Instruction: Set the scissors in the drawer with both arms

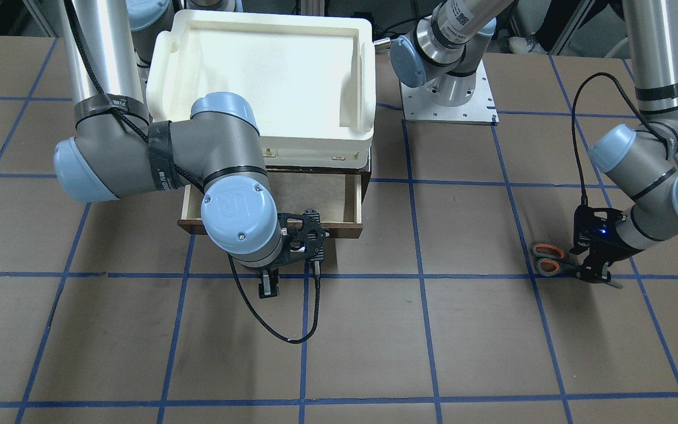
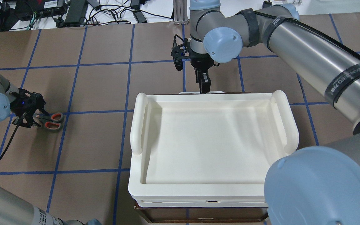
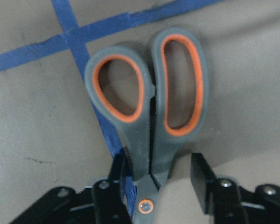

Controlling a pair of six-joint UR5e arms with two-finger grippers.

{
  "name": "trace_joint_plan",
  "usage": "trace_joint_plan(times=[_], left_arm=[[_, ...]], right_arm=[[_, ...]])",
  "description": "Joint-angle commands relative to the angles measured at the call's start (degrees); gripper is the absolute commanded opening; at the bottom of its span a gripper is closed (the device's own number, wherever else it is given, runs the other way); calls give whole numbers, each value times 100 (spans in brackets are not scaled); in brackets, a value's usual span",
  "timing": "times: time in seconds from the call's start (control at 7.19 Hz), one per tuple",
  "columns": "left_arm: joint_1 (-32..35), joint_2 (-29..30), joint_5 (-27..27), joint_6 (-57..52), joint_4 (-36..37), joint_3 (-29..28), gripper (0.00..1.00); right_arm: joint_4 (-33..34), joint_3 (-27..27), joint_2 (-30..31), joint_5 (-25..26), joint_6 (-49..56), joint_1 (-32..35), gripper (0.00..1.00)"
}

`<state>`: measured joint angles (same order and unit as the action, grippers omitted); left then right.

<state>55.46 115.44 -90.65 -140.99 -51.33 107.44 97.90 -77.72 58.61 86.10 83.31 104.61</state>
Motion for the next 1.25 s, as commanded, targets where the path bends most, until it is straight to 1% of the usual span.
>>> trace_joint_plan(times=[0.0, 0.28, 0.42, 0.56, 0.97, 1.11], left_arm=[[0, -4, -23, -43, 1, -4, 26], [0, -13, -5, -52, 1, -13, 19], [9, -91, -23, -69, 9, -56, 11], [9, -162, -32, -78, 9, -91, 7], [18, -338, -58, -78, 1, -170, 0], [26, -364, -58, -87, -69, -284, 0]], right_arm=[[72, 151, -94, 4, 18, -37, 71], [167, 195, -121, 4, 79, -37, 71], [194, 196, -147, 4, 88, -37, 71], [229, 256, -165, 4, 88, -37, 71], [247, 371, -235, 4, 307, -46, 69], [247, 389, -244, 4, 334, -55, 68]])
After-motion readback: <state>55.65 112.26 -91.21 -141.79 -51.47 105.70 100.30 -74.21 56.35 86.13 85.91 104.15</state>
